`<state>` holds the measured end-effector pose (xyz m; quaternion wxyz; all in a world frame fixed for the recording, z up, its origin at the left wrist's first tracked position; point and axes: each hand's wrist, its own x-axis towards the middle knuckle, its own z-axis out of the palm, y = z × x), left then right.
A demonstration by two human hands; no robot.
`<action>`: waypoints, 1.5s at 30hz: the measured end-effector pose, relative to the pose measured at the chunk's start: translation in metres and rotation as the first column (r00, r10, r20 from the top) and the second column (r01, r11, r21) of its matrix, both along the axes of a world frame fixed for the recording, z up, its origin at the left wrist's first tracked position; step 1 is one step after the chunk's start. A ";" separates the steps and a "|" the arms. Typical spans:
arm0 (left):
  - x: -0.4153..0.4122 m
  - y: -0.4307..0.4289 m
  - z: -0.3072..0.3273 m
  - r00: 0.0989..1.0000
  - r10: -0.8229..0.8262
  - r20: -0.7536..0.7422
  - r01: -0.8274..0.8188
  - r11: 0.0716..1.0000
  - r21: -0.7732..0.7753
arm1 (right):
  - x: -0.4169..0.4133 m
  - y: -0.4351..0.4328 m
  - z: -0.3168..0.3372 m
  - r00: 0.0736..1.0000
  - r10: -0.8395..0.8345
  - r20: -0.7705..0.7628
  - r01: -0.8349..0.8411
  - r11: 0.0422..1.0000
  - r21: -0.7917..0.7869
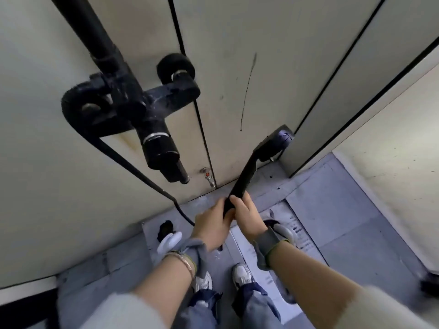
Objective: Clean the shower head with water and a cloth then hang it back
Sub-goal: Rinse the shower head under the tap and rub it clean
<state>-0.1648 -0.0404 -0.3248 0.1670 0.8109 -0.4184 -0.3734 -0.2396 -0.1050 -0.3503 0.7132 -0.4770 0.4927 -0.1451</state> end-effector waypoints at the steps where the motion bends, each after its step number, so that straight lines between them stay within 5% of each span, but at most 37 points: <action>1: 0.003 0.001 -0.021 0.998 0.042 -0.053 -0.043 0.999 -0.009 | 0.005 0.003 -0.023 1.000 0.020 0.013 -0.020 1.000 0.004; 4: 0.018 -0.003 -0.073 0.964 0.191 -0.183 -0.197 0.980 -0.018 | 0.017 0.003 -0.070 0.996 0.092 0.007 -0.092 0.996 -0.002; 11: 0.049 -0.009 -0.224 0.965 0.179 -0.191 -0.197 0.977 -0.079 | 0.026 -0.012 -0.210 0.979 0.153 -0.135 -0.146 0.987 0.059; 14: 0.061 -0.011 -0.271 0.991 0.112 -0.079 -0.114 0.993 -0.033 | 0.022 -0.014 -0.251 0.956 0.008 -0.295 -0.053 0.988 -0.143; 16: 0.070 -0.011 -0.294 0.996 0.094 -0.003 -0.094 0.996 0.011 | 0.031 -0.019 -0.259 0.959 -0.186 -0.214 0.094 0.920 -0.380; 19: 0.087 -0.026 -0.346 0.990 0.114 0.078 -0.114 0.993 -0.010 | 0.071 -0.041 -0.274 0.975 -0.219 -0.041 0.147 0.768 -0.623; 23: 0.105 -0.047 -0.394 0.987 0.158 0.034 -0.156 0.986 -0.063 | 0.111 -0.058 -0.293 0.945 -0.286 0.162 0.320 0.693 -0.646; 33: 0.108 -0.071 -0.410 0.969 0.246 0.027 -0.227 0.927 -0.299 | 0.117 -0.066 -0.316 0.993 -0.074 0.089 0.115 0.560 -0.821; 45: 0.130 -0.077 -0.424 0.977 0.212 0.029 -0.191 0.924 -0.332 | 0.111 -0.087 -0.320 0.994 0.025 0.106 0.066 0.639 -0.766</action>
